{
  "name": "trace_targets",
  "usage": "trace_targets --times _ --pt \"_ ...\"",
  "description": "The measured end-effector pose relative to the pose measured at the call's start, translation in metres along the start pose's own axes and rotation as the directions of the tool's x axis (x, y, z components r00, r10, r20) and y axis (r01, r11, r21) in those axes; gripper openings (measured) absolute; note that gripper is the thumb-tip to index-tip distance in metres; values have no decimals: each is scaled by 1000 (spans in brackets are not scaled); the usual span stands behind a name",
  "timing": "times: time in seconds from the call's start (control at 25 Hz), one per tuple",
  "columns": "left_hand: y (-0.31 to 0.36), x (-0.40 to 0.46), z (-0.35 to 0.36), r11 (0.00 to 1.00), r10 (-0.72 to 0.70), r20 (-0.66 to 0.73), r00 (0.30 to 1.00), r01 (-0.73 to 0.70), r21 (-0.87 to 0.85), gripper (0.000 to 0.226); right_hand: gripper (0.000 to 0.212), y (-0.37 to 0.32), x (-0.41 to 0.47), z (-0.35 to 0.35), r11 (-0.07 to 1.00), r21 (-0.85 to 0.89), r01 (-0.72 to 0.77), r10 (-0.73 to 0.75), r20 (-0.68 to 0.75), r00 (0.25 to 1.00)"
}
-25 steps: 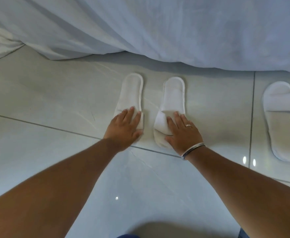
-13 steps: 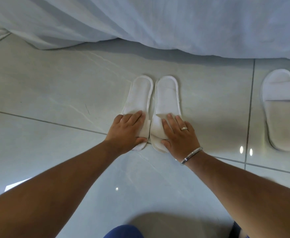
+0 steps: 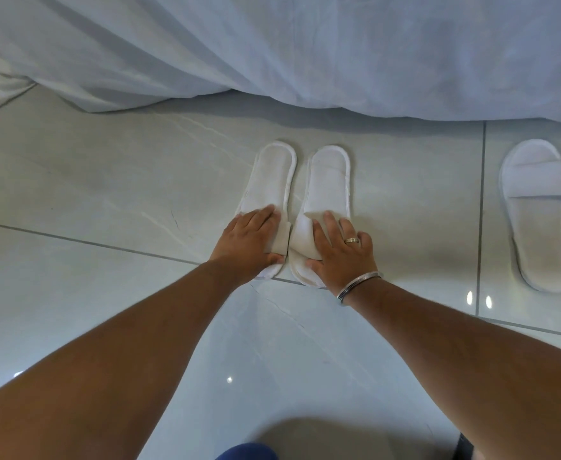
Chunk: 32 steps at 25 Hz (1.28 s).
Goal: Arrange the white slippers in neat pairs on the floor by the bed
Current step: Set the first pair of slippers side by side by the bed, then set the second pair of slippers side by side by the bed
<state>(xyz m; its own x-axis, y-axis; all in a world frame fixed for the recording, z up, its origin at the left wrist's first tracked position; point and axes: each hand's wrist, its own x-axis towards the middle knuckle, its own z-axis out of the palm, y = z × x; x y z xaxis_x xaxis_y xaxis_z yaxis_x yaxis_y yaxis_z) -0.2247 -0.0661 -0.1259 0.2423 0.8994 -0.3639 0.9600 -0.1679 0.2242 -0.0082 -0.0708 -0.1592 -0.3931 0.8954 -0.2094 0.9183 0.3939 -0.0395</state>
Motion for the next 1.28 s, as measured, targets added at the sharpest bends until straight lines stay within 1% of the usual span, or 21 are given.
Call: trace_targets --times 0.16,0.28,0.32,0.4,0.48,0.56,0.6,0.64,0.72,0.76,0.84,0.88,0.92,1.0,1.04,1.08,1.2,1.28 --pt "0 -2 -2 999 1 19 1000 0 -39 88 84 2 4 -1 1000 18 6 -7 45 999" --pt "-2 -6 -4 999 28 46 999 -30 29 89 85 3 1 -13 997 80 18 -25 90 996" --pt "-2 -8 -5 997 37 61 997 -41 62 91 85 8 -4 -20 994 104 26 -35 80 996" --pt "1 -8 -9 991 40 53 998 -46 129 96 86 36 -17 -43 990 126 59 -61 12 998" --pt "19 -4 -14 987 12 -14 1000 -9 161 100 85 88 -41 -73 985 104 140 -138 -23 990" --pt "67 19 -16 987 21 -63 998 -10 160 100 87 166 -76 -99 986 4 167 -167 -2 986" --pt "99 35 -15 989 52 -64 997 -43 138 99 88 207 -96 -108 986 -54 156 -155 31 987" --pt "134 53 -14 989 101 -60 993 -94 112 97 89 249 -116 -111 988 -100 119 -112 76 991" --pt "222 89 -5 974 215 -36 976 -211 84 92 91 330 -157 -107 989 -142 -44 65 149 987" --pt "264 104 0 964 259 -15 966 -258 66 89 91 362 -173 -98 981 -142 -135 159 177 971" --pt "336 130 11 952 304 29 952 -305 36 84 88 408 -187 -70 947 -117 -298 318 221 922" --pt "364 143 17 949 311 51 949 -312 34 83 86 424 -186 -57 936 -86 -340 351 226 909" --pt "383 154 22 950 309 73 948 -312 35 82 84 432 -180 -46 943 -40 -330 330 218 918" --pt "408 173 31 958 279 99 955 -284 40 81 83 444 -163 -28 983 26 -184 176 183 967" --pt "416 181 36 963 257 102 961 -263 59 81 83 450 -155 -22 992 33 -121 114 169 979" --pt "421 185 40 965 240 93 966 -248 87 81 84 454 -151 -15 995 38 -91 83 172 982" --pt "423 187 45 952 256 45 966 -260 163 82 84 455 -149 -3 990 69 -125 113 161 980" --pt "420 185 47 930 321 35 946 -322 176 81 83 455 -154 -2 977 93 -194 179 149 972"
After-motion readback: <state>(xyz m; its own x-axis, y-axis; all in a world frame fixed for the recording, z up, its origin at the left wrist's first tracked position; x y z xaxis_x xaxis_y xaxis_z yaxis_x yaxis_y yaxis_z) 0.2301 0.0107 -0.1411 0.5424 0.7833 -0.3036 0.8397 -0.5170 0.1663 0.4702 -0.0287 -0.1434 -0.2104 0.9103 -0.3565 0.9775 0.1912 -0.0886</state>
